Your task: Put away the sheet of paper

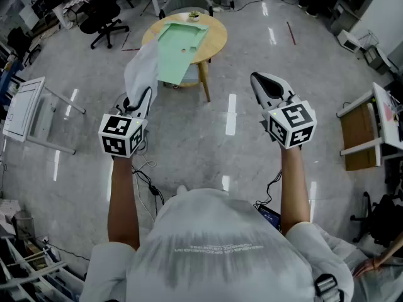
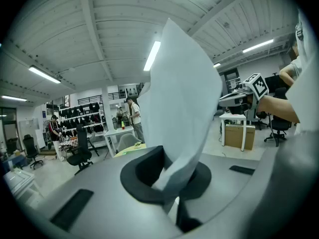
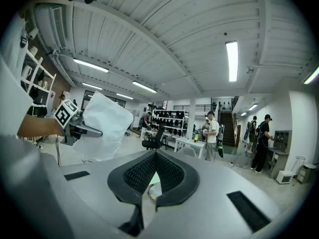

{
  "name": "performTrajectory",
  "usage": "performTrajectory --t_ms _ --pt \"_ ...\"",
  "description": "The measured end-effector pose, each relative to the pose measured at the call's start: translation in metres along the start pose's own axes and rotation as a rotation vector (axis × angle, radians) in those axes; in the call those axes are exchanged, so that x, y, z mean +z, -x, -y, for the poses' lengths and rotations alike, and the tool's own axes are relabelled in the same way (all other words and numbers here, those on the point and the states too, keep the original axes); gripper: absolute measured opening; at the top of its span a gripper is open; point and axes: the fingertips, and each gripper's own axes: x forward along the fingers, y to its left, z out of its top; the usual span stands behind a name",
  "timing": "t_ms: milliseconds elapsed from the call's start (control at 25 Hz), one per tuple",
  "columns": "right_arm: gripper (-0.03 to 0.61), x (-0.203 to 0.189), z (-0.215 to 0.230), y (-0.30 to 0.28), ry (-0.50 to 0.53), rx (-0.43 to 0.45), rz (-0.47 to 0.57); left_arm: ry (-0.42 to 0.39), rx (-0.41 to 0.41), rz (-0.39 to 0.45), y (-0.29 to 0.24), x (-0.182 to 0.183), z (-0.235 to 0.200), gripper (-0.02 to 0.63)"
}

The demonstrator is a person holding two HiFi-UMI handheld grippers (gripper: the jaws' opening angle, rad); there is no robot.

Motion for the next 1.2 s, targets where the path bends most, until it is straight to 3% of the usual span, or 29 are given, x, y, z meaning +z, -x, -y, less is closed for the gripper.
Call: performTrajectory --t_ms 320,680,840,1200 --pt "0.026 -0.019 0.036 0.025 -0.027 0.009 0.014 0.019 0.029 -0.006 -0.010 0.004 0.039 0.017" --pt "0.026 -0.035 0.055 0.039 -0.025 0.127 0.011 0.056 0.087 -0.019 -0.013 0.007 0.072 0.017" --pt "0.026 -0.031 0.062 0.036 -0.011 0.131 0.045 0.067 0.104 -0.021 -0.018 0.008 0.068 0.017" --pt "0.025 -0.061 0.089 -0.008 -0.041 0.113 -0.002 0.138 0.067 0.000 -0.077 -0.008 0.040 0.017"
